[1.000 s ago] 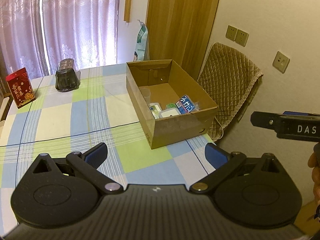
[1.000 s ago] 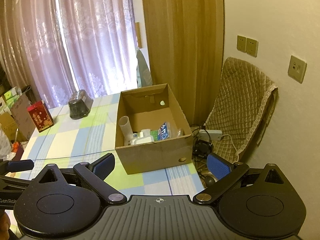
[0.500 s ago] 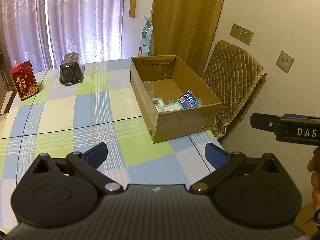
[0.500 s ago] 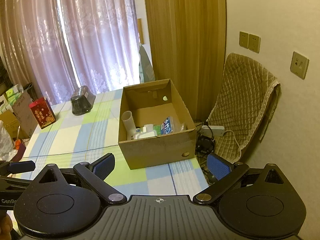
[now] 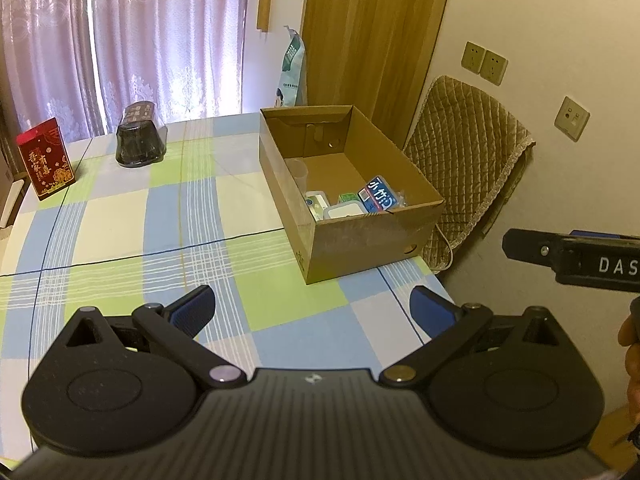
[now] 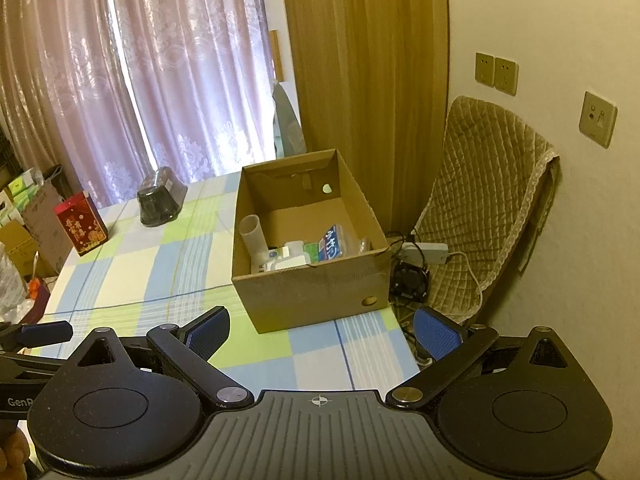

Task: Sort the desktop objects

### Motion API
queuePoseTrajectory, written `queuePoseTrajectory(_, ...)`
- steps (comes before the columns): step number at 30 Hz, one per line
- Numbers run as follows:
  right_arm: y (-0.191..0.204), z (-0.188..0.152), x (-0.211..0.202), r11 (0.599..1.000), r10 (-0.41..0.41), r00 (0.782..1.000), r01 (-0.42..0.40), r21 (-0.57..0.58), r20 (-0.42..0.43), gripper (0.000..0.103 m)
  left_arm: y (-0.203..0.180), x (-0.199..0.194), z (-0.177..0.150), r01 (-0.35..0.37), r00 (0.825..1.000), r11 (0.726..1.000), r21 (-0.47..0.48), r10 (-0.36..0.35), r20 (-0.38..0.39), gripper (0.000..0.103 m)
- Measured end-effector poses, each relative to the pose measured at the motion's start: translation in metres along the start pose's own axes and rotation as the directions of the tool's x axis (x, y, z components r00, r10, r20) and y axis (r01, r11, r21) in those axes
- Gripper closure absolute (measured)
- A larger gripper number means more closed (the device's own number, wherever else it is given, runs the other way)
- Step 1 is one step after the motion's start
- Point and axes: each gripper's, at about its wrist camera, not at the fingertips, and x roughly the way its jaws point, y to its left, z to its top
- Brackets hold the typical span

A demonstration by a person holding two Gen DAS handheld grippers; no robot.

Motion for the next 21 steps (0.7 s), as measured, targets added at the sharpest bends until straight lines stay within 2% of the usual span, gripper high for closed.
queuePoseTrajectory(21, -0.0004, 0.0023, 0.0028, 1.0, 0.002, 1.0, -0.002, 0.001, 0.001, 0.002, -0.0007, 0.0068, 0.0027, -0.006, 1.0, 1.0, 0.005, 0.006, -0.011, 0.001)
